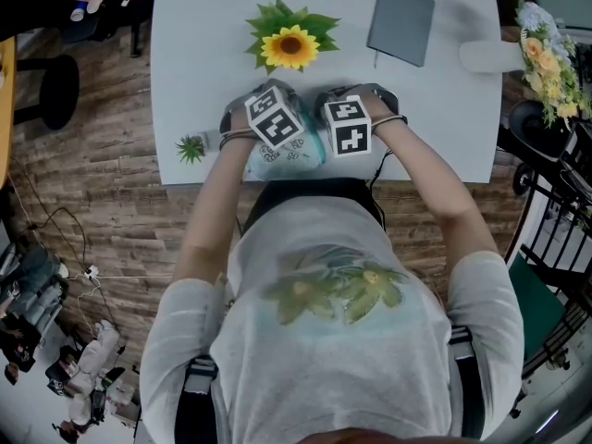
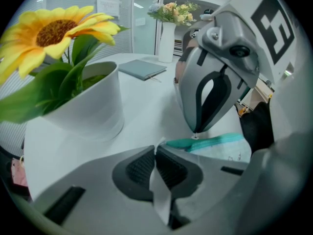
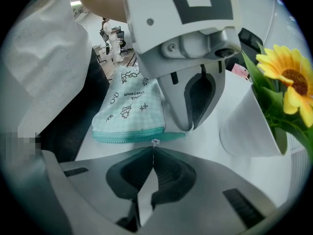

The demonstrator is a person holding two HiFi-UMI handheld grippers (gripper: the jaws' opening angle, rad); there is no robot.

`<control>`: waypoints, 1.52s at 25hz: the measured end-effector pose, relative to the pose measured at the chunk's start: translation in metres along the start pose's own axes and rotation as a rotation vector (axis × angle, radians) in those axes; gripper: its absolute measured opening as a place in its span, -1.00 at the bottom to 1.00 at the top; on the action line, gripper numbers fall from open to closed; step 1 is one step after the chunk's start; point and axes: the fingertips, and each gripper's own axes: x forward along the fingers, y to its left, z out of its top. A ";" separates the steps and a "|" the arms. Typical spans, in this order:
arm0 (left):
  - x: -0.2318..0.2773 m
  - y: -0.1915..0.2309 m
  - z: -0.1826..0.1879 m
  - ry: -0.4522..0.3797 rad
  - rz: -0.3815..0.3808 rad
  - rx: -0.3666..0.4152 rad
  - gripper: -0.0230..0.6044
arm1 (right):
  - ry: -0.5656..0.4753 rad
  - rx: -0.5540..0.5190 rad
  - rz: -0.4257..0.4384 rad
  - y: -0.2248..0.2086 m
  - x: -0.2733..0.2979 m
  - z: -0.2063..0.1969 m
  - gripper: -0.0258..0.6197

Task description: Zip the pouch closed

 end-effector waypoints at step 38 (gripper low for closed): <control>0.000 -0.001 0.000 0.002 0.009 0.010 -0.88 | -0.005 0.010 0.026 0.021 -0.002 -0.002 -0.86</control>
